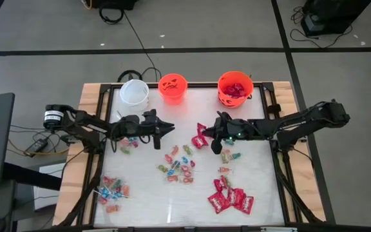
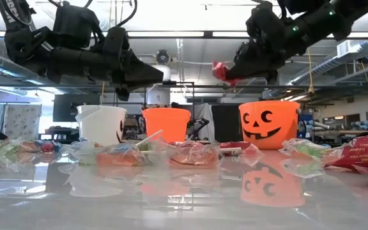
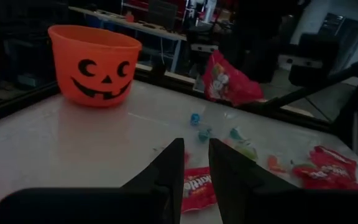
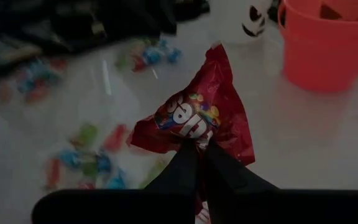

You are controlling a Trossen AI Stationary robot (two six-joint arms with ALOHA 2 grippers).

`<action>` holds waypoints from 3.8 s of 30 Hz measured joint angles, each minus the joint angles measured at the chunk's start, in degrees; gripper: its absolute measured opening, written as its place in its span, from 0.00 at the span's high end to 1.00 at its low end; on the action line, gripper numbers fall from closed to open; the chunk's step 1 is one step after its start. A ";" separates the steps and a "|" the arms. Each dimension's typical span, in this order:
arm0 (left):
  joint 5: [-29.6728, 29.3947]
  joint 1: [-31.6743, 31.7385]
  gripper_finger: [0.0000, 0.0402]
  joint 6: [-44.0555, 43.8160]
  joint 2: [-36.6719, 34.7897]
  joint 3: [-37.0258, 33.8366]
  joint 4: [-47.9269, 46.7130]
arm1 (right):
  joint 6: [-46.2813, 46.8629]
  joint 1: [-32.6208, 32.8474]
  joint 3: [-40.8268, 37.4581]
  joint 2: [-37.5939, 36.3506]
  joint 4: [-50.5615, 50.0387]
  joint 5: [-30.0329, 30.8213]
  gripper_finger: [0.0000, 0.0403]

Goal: Sort candy by brand, put in halloween buckets
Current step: Put the red candy into the right orange bucket

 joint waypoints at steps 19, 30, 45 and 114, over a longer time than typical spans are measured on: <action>-0.13 0.02 0.80 1.53 0.42 0.24 -5.08 | -0.42 0.80 -2.81 0.22 6.61 1.74 0.95; 0.15 2.23 0.80 -1.46 -6.79 0.23 -15.19 | 1.09 -9.87 -2.77 -4.71 -3.73 -6.32 0.95; -0.08 1.48 0.80 -1.86 -17.86 0.22 -24.71 | -6.22 -31.19 -2.00 -17.69 -12.94 0.95 0.95; -3.24 -0.70 0.80 1.50 -11.21 0.22 -22.58 | -15.76 -4.59 -4.28 4.78 12.28 -8.93 0.99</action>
